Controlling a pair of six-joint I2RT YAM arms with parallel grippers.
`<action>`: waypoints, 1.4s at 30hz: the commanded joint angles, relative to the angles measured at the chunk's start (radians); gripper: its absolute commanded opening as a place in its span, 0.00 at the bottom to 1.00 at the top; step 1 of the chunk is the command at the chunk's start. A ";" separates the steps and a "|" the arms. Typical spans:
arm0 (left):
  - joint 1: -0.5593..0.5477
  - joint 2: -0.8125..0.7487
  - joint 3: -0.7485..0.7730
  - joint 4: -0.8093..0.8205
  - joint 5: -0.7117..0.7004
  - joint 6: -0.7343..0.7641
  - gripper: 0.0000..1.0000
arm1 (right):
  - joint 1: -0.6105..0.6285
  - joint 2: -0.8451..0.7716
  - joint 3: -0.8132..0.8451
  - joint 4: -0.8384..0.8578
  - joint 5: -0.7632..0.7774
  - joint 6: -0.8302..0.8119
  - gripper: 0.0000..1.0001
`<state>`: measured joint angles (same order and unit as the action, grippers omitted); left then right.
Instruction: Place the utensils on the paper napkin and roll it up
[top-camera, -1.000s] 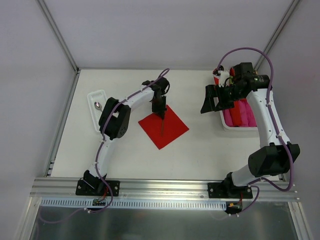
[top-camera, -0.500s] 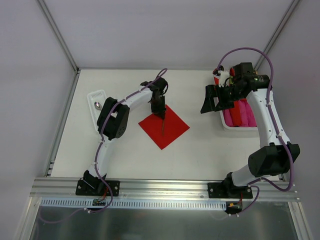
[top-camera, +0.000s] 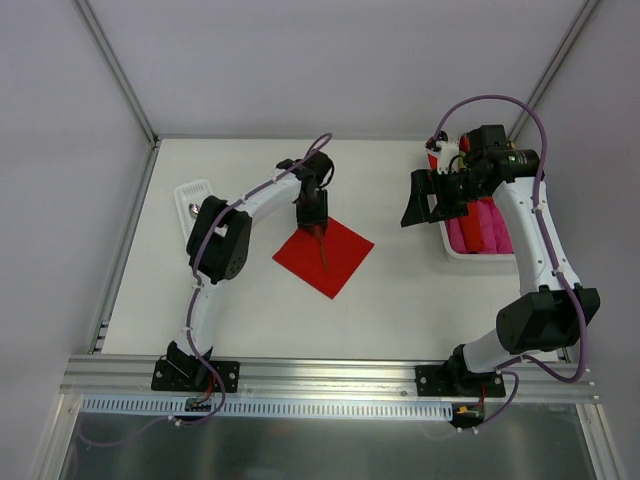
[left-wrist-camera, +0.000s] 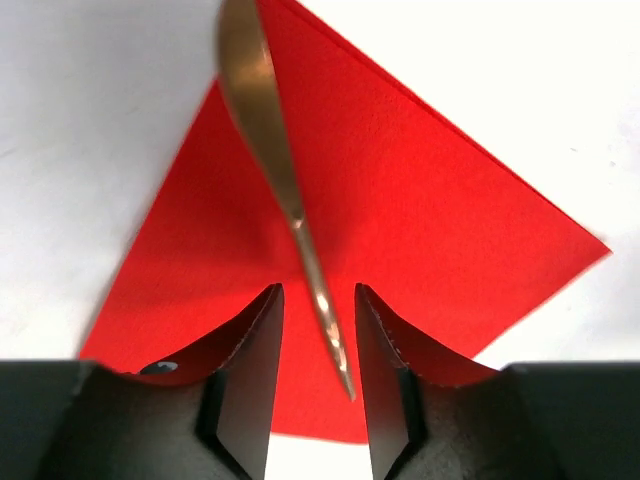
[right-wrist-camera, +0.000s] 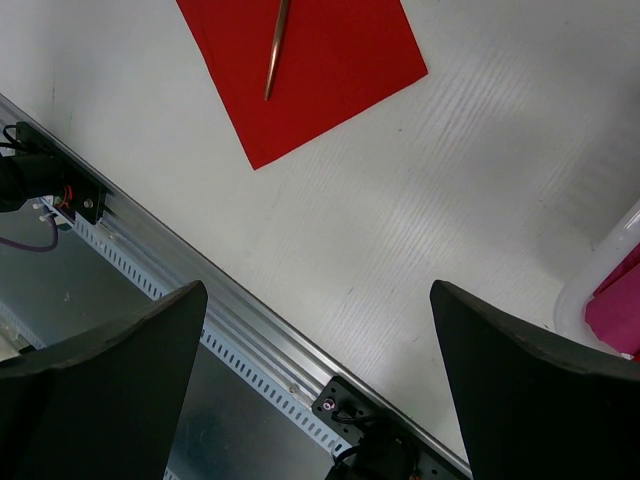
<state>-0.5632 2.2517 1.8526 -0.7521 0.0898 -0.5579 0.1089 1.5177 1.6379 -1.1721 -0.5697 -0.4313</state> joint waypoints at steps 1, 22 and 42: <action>0.000 -0.194 0.045 -0.076 -0.079 0.024 0.36 | -0.005 -0.010 0.003 -0.021 -0.030 -0.009 0.99; 0.641 -0.502 -0.418 -0.053 -0.231 -0.080 0.39 | 0.009 -0.022 -0.121 0.022 -0.033 -0.030 0.99; 0.703 -0.178 -0.251 0.048 -0.127 -0.011 0.34 | 0.070 0.196 -0.231 0.413 -0.136 0.114 0.86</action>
<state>0.1387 2.0506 1.5692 -0.6968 -0.0525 -0.5850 0.1612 1.6718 1.4117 -0.8585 -0.6624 -0.3729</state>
